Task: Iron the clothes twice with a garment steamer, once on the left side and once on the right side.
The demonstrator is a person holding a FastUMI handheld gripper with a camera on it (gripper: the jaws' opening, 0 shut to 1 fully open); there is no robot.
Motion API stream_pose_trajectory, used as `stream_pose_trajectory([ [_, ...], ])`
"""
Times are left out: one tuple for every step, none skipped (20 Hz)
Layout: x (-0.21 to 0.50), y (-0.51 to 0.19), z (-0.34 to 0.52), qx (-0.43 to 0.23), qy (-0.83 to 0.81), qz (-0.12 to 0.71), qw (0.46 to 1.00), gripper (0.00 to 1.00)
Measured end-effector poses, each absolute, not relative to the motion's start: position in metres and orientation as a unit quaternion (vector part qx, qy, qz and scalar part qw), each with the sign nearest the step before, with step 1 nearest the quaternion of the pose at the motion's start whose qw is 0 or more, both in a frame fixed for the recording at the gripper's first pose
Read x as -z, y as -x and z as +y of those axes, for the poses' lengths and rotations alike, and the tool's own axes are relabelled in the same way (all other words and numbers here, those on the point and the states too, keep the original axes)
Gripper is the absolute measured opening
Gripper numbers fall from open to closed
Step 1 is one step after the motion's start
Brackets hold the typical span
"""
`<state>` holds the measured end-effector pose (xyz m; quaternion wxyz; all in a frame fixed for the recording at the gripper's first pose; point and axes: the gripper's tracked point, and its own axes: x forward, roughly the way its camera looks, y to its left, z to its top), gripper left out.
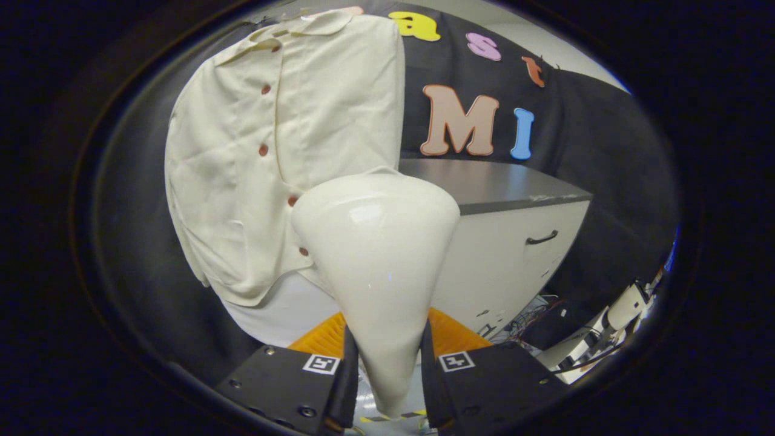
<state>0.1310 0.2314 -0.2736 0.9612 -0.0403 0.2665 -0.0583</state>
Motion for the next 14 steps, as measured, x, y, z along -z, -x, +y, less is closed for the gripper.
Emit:
stream_pose_trajectory([
  [0.260,-0.121,0.228,0.061,0.038,0.256,0.964,0.45],
  [0.246,-0.112,0.223,0.063,0.036,0.245,0.967,0.45],
  [0.232,-0.104,0.218,0.066,0.032,0.235,0.969,0.45],
  [0.221,-0.095,0.213,0.070,0.029,0.229,0.971,0.45],
  [0.210,-0.087,0.208,0.071,0.027,0.221,0.972,0.45],
  [0.197,-0.081,0.204,0.073,0.025,0.211,0.975,0.45],
  [0.186,-0.075,0.199,0.075,0.026,0.201,0.976,0.45],
  [0.177,-0.067,0.196,0.072,0.025,0.193,0.978,0.45],
  [0.167,-0.060,0.194,0.068,0.022,0.184,0.980,0.45],
  [0.157,-0.052,0.192,0.065,0.019,0.173,0.983,0.45],
  [0.147,-0.045,0.190,0.060,0.017,0.163,0.985,0.45],
  [0.135,-0.035,0.187,0.054,0.018,0.152,0.987,0.44],
  [0.126,-0.028,0.186,0.047,0.019,0.142,0.988,0.44],
  [0.110,-0.019,0.184,0.041,0.020,0.134,0.990,0.44],
])
